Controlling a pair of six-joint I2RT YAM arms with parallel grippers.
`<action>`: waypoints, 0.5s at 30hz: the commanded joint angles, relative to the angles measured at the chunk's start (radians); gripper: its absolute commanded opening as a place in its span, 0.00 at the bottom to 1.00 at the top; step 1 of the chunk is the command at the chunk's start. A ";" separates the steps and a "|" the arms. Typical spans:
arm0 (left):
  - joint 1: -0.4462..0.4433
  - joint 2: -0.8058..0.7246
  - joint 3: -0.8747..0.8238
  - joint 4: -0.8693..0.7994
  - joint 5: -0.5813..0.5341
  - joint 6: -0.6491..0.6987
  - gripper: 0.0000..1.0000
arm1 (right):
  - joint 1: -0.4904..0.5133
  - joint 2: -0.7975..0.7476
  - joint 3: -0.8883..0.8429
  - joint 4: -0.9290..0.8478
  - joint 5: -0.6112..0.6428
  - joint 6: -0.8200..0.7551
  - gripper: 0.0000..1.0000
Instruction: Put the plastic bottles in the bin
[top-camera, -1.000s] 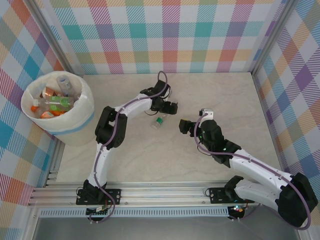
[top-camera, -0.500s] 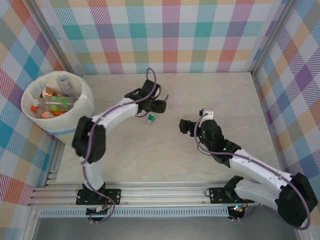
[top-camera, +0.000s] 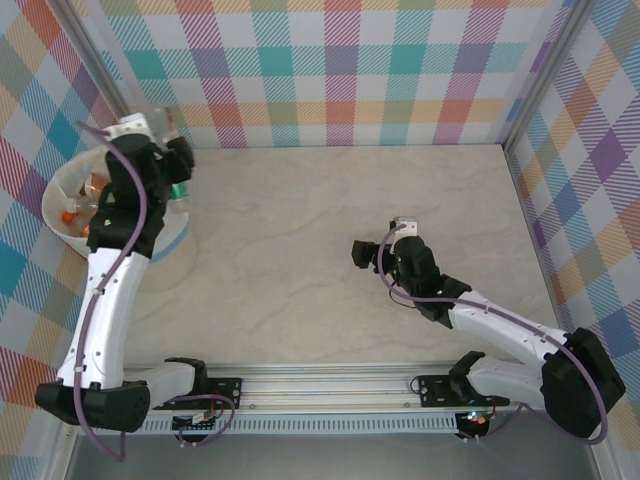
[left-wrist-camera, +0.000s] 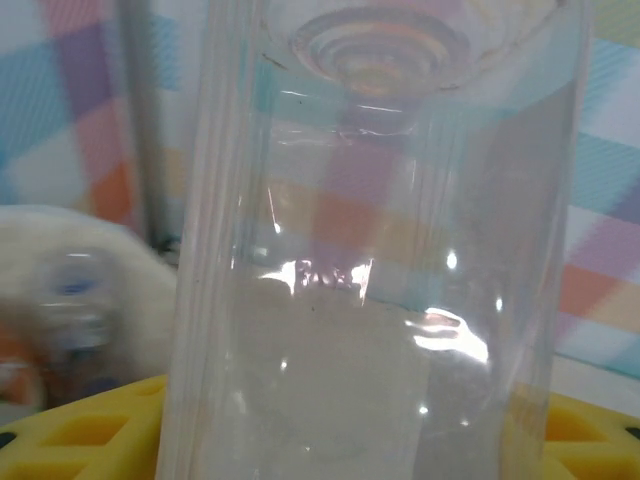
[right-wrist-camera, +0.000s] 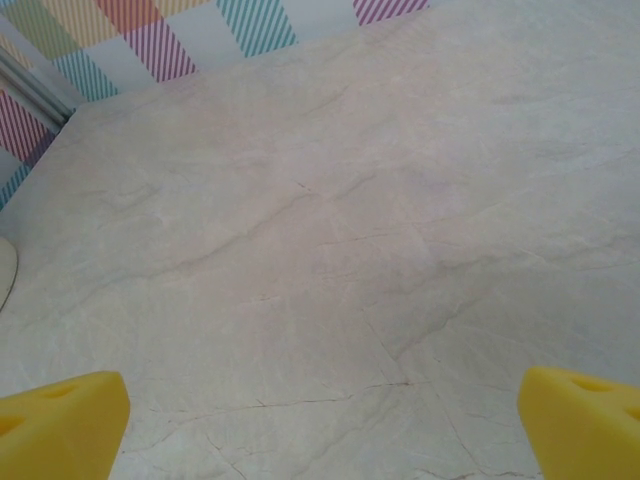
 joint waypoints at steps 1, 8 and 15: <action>0.115 -0.009 0.054 -0.070 -0.106 0.045 0.62 | -0.005 0.008 0.039 0.043 -0.026 -0.008 1.00; 0.444 0.098 0.120 -0.170 -0.116 -0.042 0.62 | -0.007 0.018 0.035 0.056 -0.018 -0.009 1.00; 0.540 0.103 0.039 -0.129 -0.079 -0.119 0.67 | -0.007 0.025 0.053 0.045 -0.015 -0.038 1.00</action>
